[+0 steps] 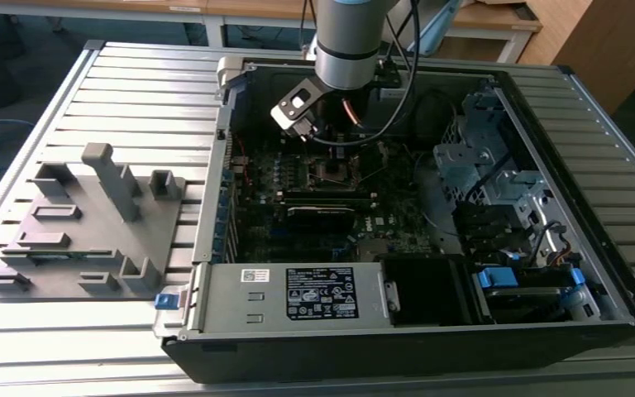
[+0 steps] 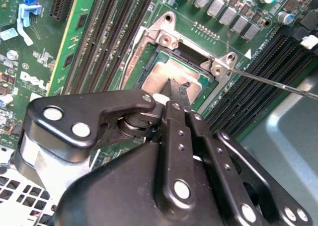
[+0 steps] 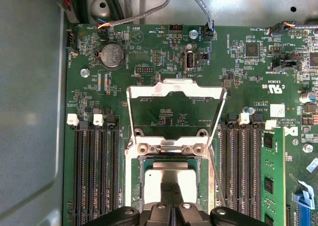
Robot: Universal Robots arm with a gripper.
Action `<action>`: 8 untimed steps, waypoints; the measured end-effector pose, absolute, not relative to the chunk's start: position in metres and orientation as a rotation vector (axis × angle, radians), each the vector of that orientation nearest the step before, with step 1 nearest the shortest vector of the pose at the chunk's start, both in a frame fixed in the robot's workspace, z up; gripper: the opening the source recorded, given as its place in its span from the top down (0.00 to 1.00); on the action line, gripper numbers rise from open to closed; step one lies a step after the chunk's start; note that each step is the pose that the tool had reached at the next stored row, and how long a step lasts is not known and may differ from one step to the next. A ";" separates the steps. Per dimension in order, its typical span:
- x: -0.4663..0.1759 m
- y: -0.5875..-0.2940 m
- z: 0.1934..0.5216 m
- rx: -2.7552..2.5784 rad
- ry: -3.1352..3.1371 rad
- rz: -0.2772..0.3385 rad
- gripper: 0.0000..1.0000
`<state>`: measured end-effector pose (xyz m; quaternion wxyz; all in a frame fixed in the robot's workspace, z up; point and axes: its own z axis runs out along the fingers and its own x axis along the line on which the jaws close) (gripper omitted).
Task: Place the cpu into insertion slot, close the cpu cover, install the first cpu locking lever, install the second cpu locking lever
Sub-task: 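Place the cpu into insertion slot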
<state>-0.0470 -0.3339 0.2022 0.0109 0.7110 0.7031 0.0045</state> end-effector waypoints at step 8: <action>-0.047 -0.334 0.201 2.218 2.193 0.014 0.90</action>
